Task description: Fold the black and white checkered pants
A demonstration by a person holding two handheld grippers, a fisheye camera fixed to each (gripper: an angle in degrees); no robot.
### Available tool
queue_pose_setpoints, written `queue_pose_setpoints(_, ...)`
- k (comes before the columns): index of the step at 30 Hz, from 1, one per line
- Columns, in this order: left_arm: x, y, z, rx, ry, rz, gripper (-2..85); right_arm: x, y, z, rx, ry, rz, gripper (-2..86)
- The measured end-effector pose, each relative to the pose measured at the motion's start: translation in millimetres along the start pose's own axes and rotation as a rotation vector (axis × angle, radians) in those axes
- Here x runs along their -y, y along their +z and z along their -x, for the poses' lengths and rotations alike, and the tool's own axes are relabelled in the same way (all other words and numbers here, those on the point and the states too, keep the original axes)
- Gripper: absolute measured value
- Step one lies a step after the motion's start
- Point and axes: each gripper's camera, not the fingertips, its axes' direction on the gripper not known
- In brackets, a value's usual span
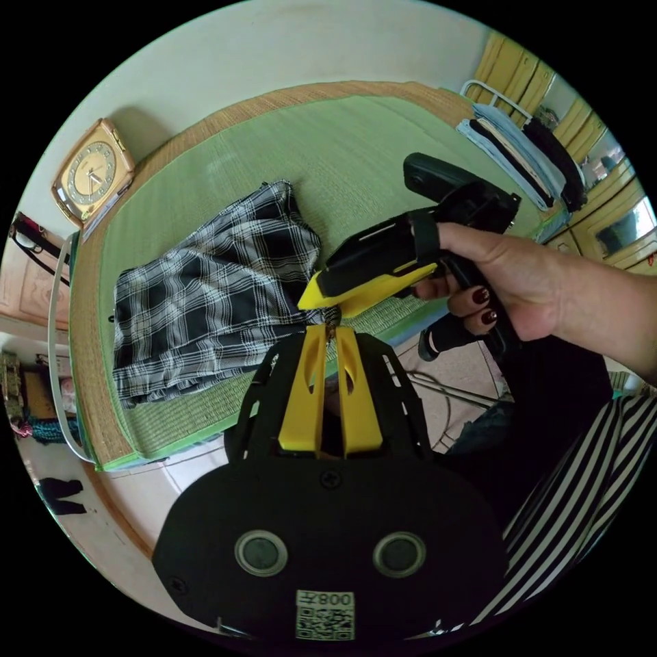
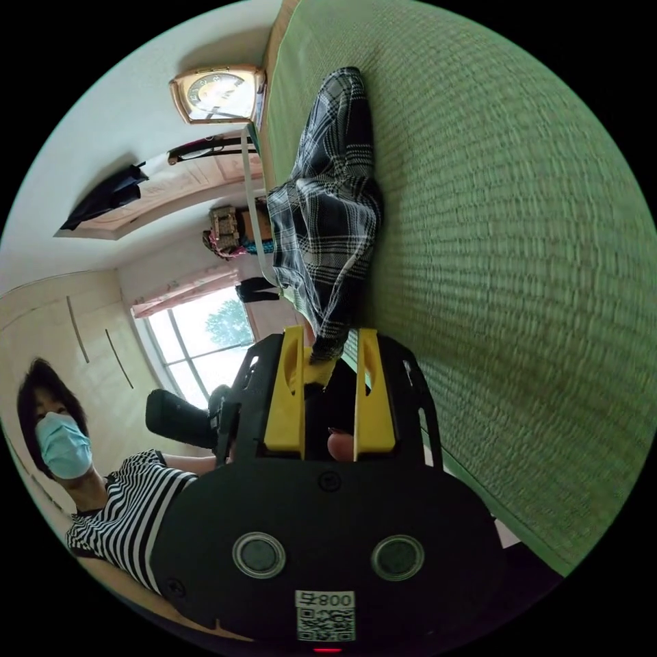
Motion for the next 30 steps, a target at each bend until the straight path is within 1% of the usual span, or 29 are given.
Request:
queue_pose_setpoints(3,-9,-3,8,-0.005,-0.003,-0.004,2.1,2,18,9,0.001,-0.005,0.023,9.6)
queue_pose_setpoints(6,-23,-15,25,-0.074,-0.021,-0.051,1.6,-2,32,18,-0.046,-0.012,0.053,8.2)
queue_pose_setpoints(8,-34,-25,41,-0.110,-0.051,-0.107,1.3,-7,35,24,-0.091,-0.019,0.053,7.9)
queue_pose_setpoints(10,-44,-32,71,-0.103,-0.130,-0.149,1.0,-12,34,34,-0.157,-0.040,0.047,7.8)
queue_pose_setpoints(12,-45,-28,97,-0.100,-0.194,-0.133,0.8,-16,28,55,-0.280,-0.089,0.001,7.6)
queue_pose_setpoints(13,-45,-22,114,-0.104,-0.229,-0.128,0.8,-15,27,63,-0.309,-0.109,-0.015,7.5)
queue_pose_setpoints(15,-42,-11,137,-0.116,-0.282,-0.117,0.8,-4,30,99,-0.434,-0.212,-0.065,7.1)
queue_pose_setpoints(17,-40,-1,156,-0.141,-0.322,-0.107,0.7,12,43,130,-0.509,-0.308,-0.077,6.8)
queue_pose_setpoints(20,-41,13,177,-0.140,-0.357,-0.059,0.4,41,82,173,-0.645,-0.455,-0.050,5.3)
queue_pose_setpoints(22,-47,19,187,-0.150,-0.370,-0.039,0.2,57,112,189,-0.739,-0.510,-0.007,3.4)
queue_pose_setpoints(24,-51,22,194,-0.156,-0.374,-0.039,0.2,71,154,196,-0.906,-0.564,0.089,1.3)
queue_pose_setpoints(26,-55,26,199,-0.159,-0.373,-0.023,0.2,76,176,195,-1.056,-0.566,0.123,0.3)
queue_pose_setpoints(30,-69,30,210,-0.165,-0.357,-0.030,0.2,76,183,203,-1.015,-0.581,0.112,-0.4)
